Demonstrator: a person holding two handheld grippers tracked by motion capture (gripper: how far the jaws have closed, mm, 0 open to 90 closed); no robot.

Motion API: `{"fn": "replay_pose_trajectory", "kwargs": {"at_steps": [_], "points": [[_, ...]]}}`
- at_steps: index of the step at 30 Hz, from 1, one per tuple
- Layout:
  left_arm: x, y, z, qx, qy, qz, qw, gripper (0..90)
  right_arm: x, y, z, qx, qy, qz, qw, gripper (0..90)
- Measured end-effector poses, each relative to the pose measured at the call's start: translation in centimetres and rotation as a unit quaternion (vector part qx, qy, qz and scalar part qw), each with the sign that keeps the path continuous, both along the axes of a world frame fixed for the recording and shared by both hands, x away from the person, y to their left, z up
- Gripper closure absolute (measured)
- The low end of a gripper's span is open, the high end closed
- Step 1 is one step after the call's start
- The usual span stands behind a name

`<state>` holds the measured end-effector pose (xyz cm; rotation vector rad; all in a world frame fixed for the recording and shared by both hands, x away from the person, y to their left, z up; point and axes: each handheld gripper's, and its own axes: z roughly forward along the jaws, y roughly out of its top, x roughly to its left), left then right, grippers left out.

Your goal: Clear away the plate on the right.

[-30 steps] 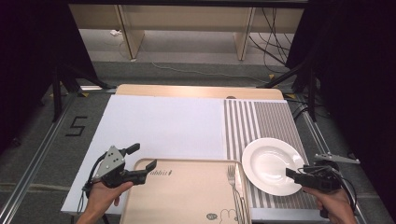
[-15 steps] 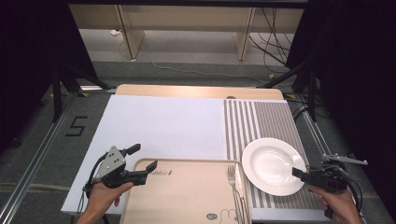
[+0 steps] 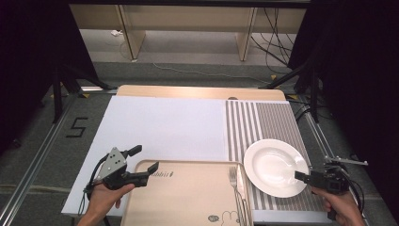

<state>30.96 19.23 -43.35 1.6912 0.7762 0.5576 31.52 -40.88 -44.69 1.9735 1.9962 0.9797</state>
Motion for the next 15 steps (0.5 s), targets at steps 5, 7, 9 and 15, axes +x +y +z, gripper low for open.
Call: {"fn": "replay_pose_trajectory", "kwargs": {"at_steps": [5, 7, 9, 15], "points": [[0.0, 0.0, 0.0, 0.000, 0.000, 0.000, 1.0000, 17.2, 0.3, -0.1, -0.8, 0.018, -0.010, -0.011, 0.9997, 27.2], [0.1, 0.0, 0.0, -0.003, -0.002, -0.002, 1.0000, 17.2, 0.2, -0.3, -0.6, 0.011, 0.020, -0.007, 0.9997, 27.5], [0.1, -0.1, -0.1, -0.003, -0.002, -0.002, 1.0000, 17.2, 0.2, -0.4, -0.7, 0.032, 0.019, -0.002, 0.9993, 27.8], [0.0, 0.0, 0.0, 0.001, -0.002, -0.001, 1.0000, 17.2, 0.4, -0.4, -1.0, 0.033, 0.034, 0.010, 0.9988, 27.7]]}}
